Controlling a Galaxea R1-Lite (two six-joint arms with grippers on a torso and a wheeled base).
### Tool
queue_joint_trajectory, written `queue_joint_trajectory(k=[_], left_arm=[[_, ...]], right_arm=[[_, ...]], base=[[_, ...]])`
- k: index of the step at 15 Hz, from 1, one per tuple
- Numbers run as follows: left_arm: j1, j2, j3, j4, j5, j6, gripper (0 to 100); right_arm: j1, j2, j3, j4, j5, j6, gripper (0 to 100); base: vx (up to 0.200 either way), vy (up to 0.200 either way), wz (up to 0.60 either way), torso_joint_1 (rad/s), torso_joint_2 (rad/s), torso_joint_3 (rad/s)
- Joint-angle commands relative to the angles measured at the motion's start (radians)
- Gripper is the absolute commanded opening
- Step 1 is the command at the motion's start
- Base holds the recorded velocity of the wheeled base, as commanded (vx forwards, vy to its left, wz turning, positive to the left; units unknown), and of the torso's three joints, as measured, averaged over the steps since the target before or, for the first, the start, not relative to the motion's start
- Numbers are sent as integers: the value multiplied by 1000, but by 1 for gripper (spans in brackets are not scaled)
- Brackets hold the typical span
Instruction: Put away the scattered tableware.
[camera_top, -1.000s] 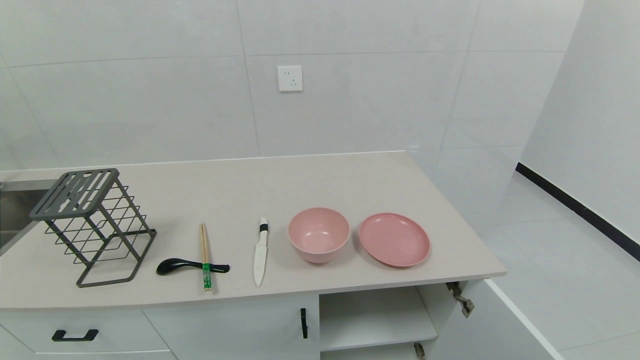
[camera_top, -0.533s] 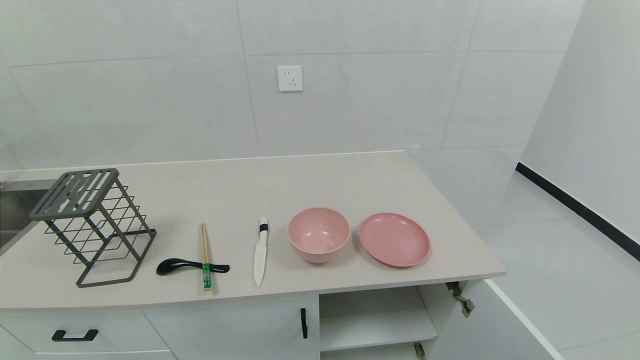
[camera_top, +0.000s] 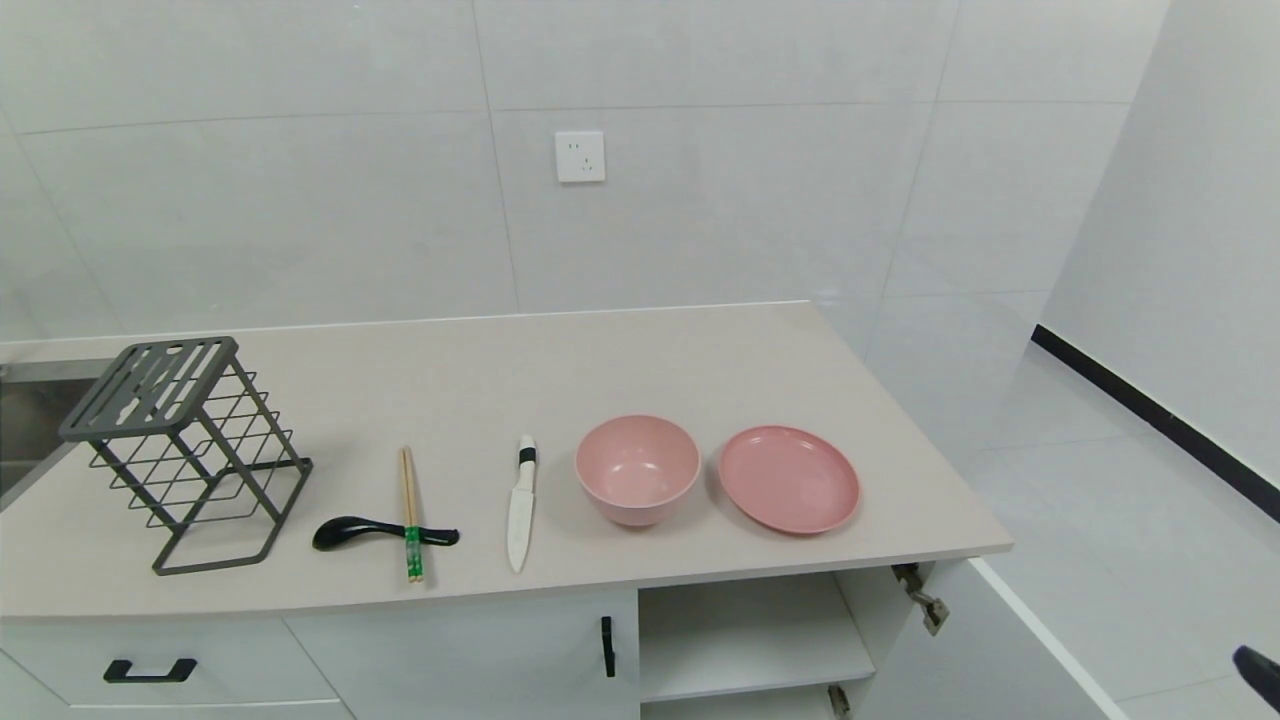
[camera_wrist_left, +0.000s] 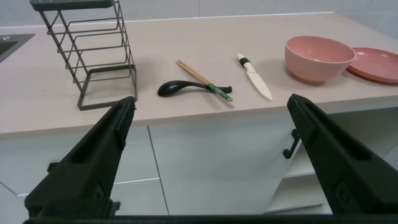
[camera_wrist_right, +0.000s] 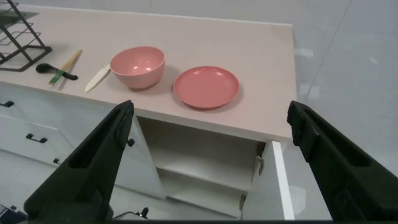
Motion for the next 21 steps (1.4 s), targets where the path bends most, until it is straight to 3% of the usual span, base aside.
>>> queue_joint_trajectory(k=[1, 8, 12, 14, 21], left_arm=[[0, 1, 0, 2, 0, -2, 100], [0, 1, 0, 2, 0, -2, 100], [0, 1, 0, 2, 0, -2, 100], [0, 1, 0, 2, 0, -2, 100], [0, 1, 0, 2, 0, 0, 100]], right_arm=[[7, 127, -30, -3, 0, 4, 100], [10, 419, -142, -7, 60, 10, 100], [12, 566, -154, -133, 112, 59, 100], [2, 637, -151, -214, 206, 64, 100], [-1, 884, -167, -388, 201, 58, 100]], base=[[0, 0, 0, 0, 0, 0], [0, 0, 0, 0, 0, 0], [0, 0, 0, 0, 0, 0], [0, 0, 0, 0, 0, 0], [0, 0, 0, 0, 0, 0]])
